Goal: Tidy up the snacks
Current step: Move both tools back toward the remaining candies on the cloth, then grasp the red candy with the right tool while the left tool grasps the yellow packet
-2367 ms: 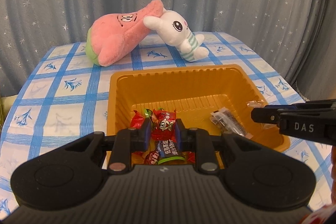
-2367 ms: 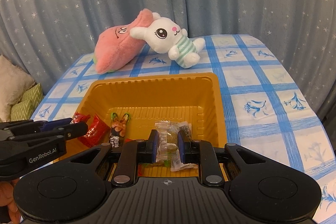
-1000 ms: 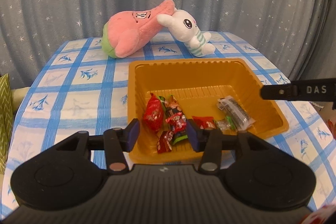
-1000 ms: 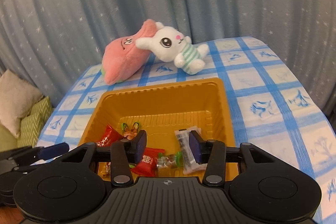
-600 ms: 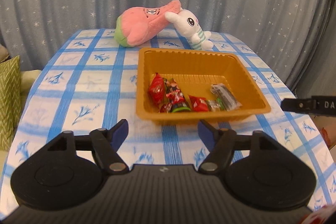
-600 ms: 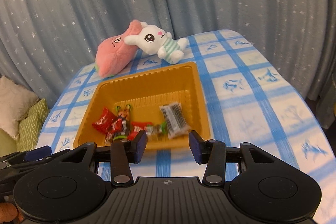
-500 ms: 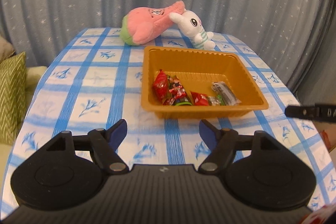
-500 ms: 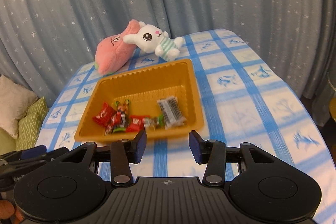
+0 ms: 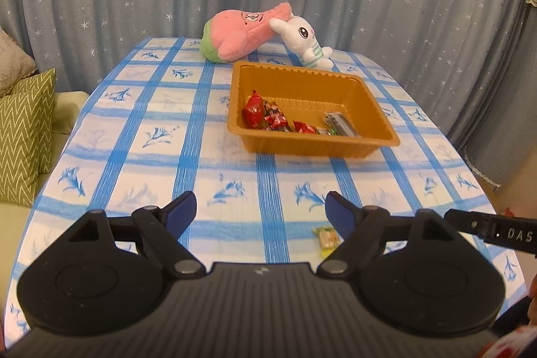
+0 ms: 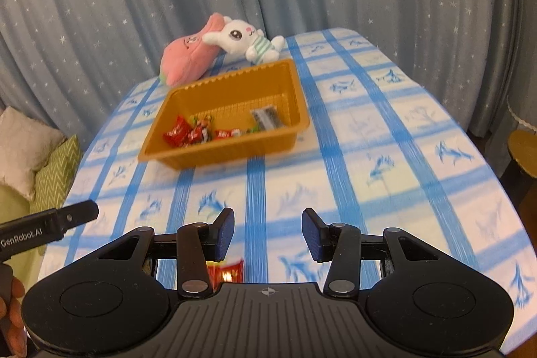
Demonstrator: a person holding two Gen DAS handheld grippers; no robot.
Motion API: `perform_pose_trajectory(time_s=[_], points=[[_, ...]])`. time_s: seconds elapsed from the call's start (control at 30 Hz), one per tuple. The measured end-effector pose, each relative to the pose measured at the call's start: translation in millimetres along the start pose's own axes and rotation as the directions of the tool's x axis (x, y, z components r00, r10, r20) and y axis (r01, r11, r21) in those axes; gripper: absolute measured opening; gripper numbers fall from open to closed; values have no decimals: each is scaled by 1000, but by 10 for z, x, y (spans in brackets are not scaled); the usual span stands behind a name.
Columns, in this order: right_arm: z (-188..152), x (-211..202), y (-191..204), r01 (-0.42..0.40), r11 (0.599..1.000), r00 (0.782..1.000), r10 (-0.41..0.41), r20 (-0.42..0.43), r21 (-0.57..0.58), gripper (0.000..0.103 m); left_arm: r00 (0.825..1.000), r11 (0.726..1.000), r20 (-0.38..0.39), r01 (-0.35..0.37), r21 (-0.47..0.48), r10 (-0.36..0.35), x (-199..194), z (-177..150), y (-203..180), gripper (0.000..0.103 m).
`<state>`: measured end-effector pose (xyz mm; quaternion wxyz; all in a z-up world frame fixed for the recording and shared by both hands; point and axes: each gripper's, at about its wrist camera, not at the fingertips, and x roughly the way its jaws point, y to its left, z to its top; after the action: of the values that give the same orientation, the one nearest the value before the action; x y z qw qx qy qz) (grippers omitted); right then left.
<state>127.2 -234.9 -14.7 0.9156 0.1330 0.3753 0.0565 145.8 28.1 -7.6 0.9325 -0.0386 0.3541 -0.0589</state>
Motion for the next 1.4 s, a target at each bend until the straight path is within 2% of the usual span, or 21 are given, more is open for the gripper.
perform_pose_trajectory(time_s=[0.3, 0.6, 1.13, 1.4], points=[[-192, -136, -18, -1, 1000, 1000, 1, -16, 5, 45, 1000, 1000, -10, -14, 10, 14, -116, -130, 20, 82], [-345, -47, 45, -15, 1000, 999, 16, -45, 7, 45, 1000, 1000, -12, -19, 16, 19, -111, -154, 48, 82], [-634, 647, 275, -110, 994, 981, 108, -163, -1, 44, 998, 1000, -67, -19, 6, 19, 361, -198, 156, 82], [-602, 962, 280, -82, 996, 982, 87, -167, 35, 39, 997, 1000, -79, -15, -13, 14, 569, -181, 187, 82]])
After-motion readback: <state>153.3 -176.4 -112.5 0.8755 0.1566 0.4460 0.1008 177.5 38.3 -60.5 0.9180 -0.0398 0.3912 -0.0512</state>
